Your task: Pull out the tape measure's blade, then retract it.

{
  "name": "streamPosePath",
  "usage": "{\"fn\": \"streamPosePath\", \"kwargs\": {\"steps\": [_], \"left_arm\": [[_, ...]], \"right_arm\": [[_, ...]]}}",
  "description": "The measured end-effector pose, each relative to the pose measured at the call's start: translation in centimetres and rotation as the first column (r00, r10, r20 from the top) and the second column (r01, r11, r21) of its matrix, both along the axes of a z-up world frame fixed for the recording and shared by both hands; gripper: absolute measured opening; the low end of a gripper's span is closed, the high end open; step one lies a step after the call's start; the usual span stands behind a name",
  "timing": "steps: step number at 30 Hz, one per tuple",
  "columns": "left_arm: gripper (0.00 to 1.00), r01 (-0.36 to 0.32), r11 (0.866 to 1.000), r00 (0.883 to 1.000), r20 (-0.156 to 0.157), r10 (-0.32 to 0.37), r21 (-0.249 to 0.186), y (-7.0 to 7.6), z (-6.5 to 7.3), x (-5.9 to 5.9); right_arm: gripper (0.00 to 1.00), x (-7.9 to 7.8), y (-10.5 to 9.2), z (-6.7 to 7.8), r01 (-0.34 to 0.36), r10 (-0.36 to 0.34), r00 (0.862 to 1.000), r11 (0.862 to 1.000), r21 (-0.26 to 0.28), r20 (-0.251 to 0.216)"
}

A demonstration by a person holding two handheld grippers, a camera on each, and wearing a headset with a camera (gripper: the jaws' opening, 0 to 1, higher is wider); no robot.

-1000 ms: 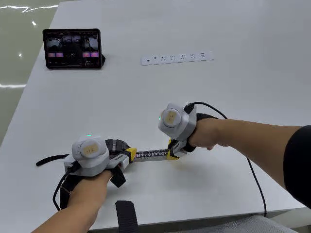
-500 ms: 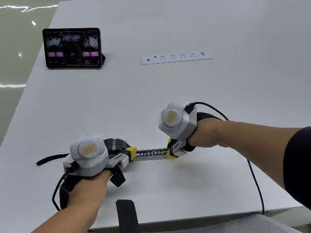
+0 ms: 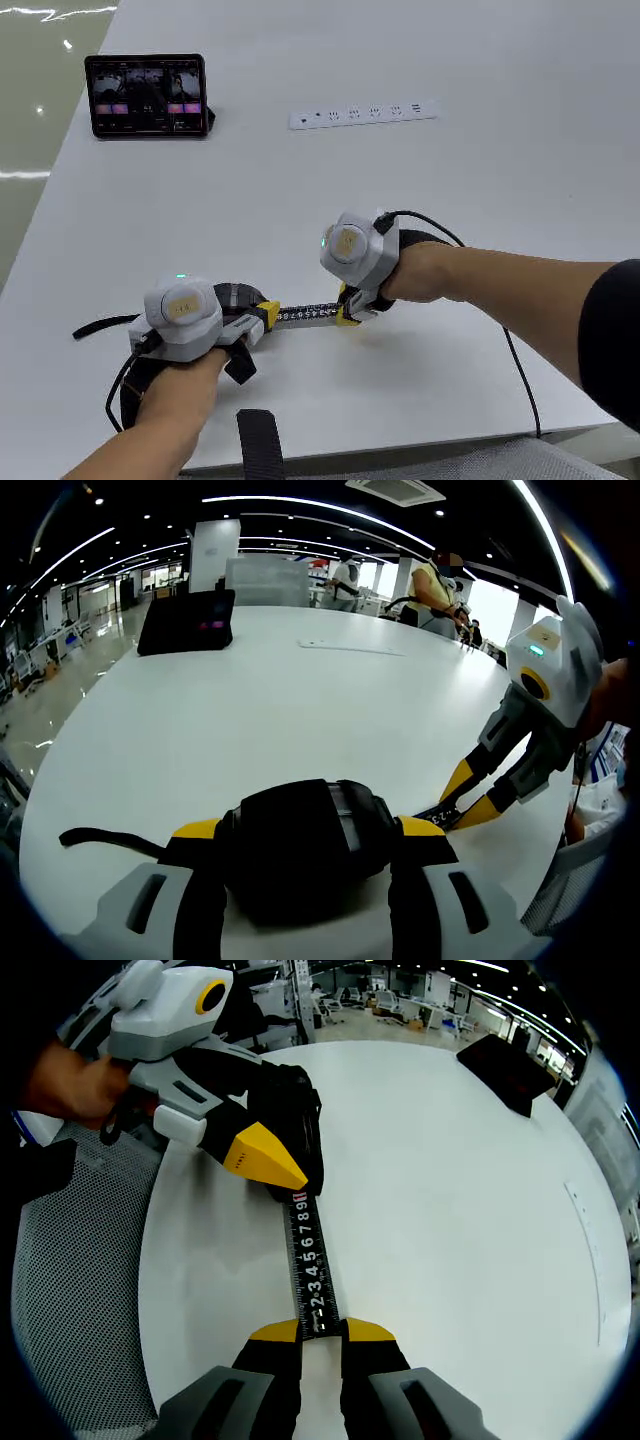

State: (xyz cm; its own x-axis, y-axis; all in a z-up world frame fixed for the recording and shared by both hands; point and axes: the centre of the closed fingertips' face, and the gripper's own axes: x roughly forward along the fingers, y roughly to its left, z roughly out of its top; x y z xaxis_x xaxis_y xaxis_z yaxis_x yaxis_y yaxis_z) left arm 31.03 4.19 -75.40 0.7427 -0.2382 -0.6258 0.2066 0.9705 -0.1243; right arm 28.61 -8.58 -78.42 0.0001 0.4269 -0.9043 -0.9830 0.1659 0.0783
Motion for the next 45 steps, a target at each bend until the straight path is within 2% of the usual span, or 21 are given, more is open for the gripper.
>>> {"fn": "streamPosePath", "kwargs": {"steps": [13,19,27,45], "left_arm": [[0.61,-0.005,1.000,1.000,-0.002,0.005,-0.004,0.1,0.0,0.0],[0.61,-0.002,1.000,1.000,-0.004,0.002,-0.008,0.0,0.0,0.0],[0.61,0.001,1.000,1.000,-0.003,-0.001,-0.007,0.0,0.1,0.0],[0.61,0.005,1.000,1.000,-0.015,-0.005,-0.013,-0.1,0.1,-0.1]], "right_arm": [[0.10,0.0,0.3,0.1,-0.001,0.001,1.000,1.000,0.014,-0.001],[0.11,0.0,0.4,0.1,0.010,-0.010,1.000,1.000,0.010,-0.014],[0.11,-0.1,0.6,0.1,-0.008,0.008,1.000,1.000,0.011,-0.009],[0.11,0.0,1.3,0.2,0.010,-0.010,1.000,1.000,0.006,-0.017]]}}
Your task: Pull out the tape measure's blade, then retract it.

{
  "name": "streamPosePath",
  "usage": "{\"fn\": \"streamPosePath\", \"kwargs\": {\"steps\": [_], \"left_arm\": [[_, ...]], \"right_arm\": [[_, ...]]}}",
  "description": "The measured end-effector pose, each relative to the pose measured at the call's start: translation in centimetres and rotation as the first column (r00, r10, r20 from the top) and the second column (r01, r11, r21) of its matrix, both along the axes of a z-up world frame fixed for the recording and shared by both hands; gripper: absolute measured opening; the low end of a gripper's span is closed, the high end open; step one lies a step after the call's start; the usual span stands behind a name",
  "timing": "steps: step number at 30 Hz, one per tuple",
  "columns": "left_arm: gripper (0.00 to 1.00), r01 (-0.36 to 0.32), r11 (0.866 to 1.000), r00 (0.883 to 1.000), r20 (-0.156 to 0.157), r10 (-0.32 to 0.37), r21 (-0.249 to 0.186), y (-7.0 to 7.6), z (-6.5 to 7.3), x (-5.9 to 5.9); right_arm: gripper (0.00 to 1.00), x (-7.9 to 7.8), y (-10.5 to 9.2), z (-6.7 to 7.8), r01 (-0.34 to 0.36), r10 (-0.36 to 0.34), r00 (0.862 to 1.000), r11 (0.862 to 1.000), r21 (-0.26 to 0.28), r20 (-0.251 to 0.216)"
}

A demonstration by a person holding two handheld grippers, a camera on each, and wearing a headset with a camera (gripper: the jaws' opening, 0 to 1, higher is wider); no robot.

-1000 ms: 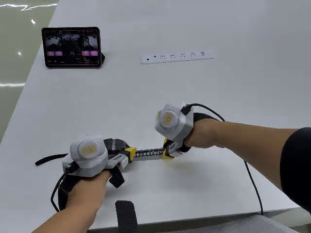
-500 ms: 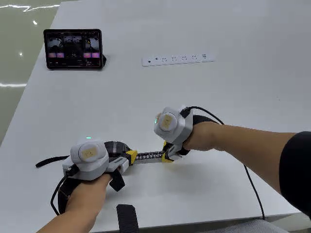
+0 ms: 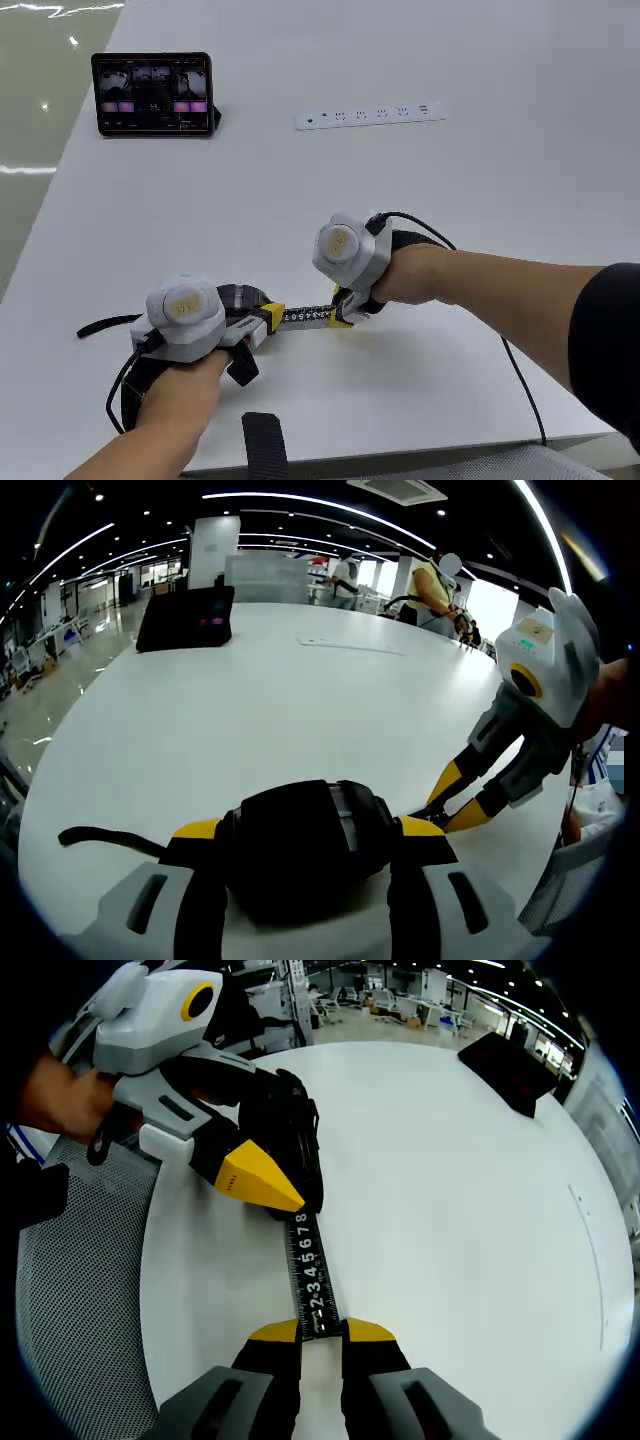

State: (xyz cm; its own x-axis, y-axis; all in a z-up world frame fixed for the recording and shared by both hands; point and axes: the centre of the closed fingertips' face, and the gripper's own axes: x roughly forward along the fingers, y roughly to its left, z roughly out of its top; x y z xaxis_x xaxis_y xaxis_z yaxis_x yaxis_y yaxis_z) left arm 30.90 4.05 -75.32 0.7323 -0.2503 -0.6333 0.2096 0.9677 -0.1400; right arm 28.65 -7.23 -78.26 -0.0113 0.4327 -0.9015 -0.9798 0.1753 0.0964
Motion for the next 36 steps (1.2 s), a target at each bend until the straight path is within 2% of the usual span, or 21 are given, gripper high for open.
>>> {"fn": "streamPosePath", "kwargs": {"steps": [36], "left_arm": [[0.61,-0.012,1.000,1.000,-0.012,0.012,-0.024,0.2,-0.1,0.1]], "right_arm": [[0.11,0.1,2.3,0.0,-0.008,0.009,1.000,0.999,0.033,-0.009]]}}
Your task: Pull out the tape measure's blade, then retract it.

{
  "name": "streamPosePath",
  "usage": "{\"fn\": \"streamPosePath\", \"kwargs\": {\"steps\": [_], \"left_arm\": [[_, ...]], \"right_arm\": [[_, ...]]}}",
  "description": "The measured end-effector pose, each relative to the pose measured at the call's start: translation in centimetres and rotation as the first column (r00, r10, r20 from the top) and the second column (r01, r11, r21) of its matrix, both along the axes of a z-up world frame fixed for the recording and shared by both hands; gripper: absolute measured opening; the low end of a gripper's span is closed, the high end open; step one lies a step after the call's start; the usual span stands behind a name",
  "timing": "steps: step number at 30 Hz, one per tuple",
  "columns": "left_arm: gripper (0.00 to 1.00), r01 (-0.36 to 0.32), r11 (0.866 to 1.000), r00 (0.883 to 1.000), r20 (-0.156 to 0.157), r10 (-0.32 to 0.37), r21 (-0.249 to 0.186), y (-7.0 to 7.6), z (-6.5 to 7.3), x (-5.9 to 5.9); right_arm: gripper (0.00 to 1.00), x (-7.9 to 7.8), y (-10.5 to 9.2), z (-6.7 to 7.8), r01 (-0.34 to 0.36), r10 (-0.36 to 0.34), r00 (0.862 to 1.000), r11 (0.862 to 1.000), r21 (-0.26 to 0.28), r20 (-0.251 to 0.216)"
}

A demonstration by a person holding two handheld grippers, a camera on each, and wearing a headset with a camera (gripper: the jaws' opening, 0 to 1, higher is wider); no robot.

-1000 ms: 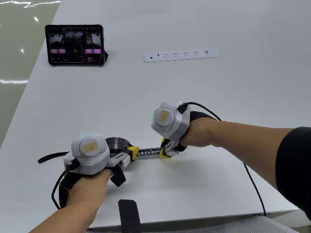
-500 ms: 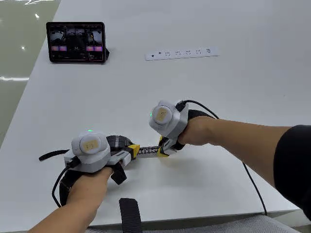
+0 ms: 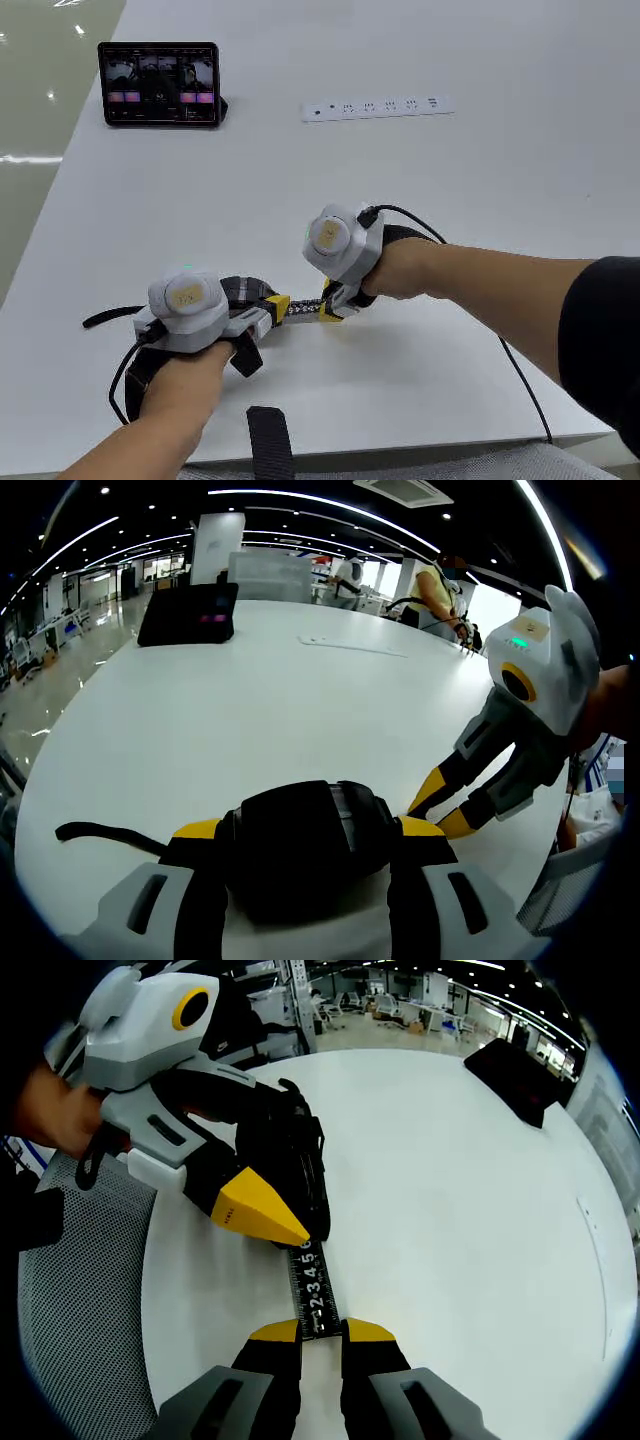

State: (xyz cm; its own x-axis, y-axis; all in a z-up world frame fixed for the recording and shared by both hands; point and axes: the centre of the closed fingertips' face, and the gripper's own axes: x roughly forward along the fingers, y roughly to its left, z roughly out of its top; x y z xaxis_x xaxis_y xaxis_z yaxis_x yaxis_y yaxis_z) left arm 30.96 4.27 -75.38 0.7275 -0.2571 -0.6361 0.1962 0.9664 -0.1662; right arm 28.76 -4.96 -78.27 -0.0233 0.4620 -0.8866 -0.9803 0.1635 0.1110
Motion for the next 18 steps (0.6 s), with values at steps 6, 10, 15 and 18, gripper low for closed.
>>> {"fn": "streamPosePath", "kwargs": {"steps": [6,10,15,18], "left_arm": [[0.61,0.000,1.000,1.000,-0.003,0.000,-0.005,0.04,-0.02,0.01],[0.61,0.001,1.000,1.000,-0.007,-0.001,-0.016,0.15,0.01,0.04],[0.61,-0.002,1.000,1.000,-0.007,0.002,-0.019,0.12,0.00,0.09],[0.61,-0.002,1.000,1.000,-0.006,0.002,-0.022,0.10,0.04,0.08]], "right_arm": [[0.11,-0.02,0.29,0.04,-0.003,0.003,1.000,1.000,0.004,0.002],[0.11,-0.07,0.53,0.07,-0.005,0.005,1.000,1.000,0.009,0.004],[0.10,-0.09,0.77,0.12,0.007,-0.007,1.000,1.000,0.019,-0.007],[0.10,-0.14,0.92,0.13,0.006,-0.006,1.000,1.000,0.024,-0.008]]}}
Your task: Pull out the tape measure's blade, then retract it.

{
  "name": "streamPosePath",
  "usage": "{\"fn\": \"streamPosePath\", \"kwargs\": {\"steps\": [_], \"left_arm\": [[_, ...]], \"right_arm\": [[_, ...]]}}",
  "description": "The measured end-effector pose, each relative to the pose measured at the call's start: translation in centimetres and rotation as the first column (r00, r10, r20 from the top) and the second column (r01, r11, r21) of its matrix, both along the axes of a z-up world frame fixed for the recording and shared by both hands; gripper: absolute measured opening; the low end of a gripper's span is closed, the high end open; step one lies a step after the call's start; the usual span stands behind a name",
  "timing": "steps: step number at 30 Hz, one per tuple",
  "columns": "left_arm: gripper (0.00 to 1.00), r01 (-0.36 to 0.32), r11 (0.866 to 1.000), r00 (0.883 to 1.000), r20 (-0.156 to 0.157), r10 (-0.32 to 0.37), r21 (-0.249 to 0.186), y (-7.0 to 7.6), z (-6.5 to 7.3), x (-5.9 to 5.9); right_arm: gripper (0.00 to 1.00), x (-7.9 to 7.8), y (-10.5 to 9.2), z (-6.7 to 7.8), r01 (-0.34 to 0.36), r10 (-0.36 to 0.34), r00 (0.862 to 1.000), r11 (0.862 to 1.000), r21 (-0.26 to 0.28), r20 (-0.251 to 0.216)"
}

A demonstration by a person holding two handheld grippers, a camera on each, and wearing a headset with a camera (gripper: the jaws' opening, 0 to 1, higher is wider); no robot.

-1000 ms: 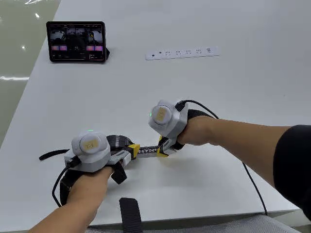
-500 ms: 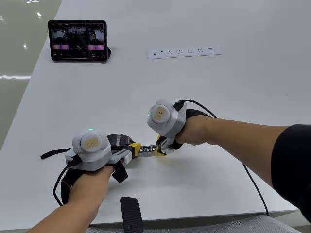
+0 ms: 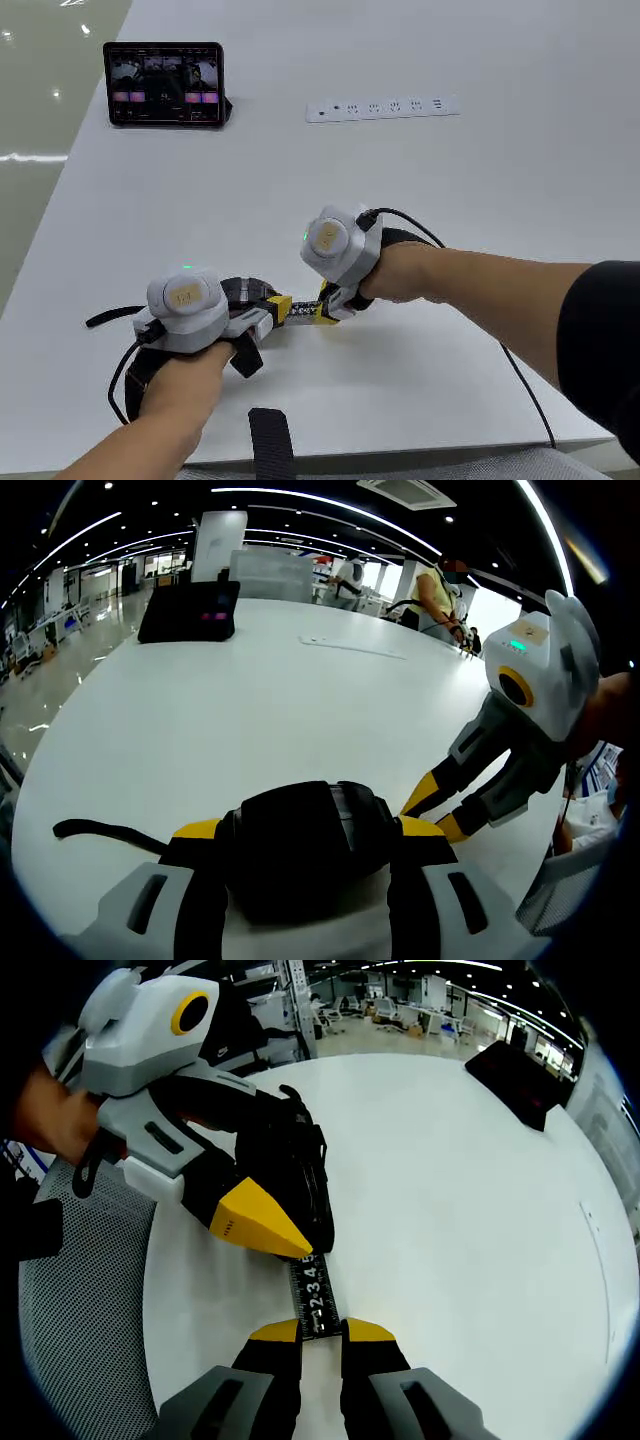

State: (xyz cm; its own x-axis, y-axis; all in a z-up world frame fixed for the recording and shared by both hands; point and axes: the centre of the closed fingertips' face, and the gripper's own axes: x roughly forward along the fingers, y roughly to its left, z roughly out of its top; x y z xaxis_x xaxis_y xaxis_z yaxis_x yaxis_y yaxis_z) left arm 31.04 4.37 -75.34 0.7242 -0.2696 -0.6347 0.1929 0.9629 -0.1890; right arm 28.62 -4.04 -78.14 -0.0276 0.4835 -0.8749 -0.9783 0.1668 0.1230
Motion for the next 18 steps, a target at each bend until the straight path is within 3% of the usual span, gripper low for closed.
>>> {"fn": "streamPosePath", "kwargs": {"steps": [18], "left_arm": [[0.61,0.003,1.000,1.000,-0.005,-0.003,-0.005,-0.12,0.01,0.02]], "right_arm": [[0.10,-0.07,1.10,0.01,0.003,-0.003,1.000,0.999,0.033,-0.006]]}}
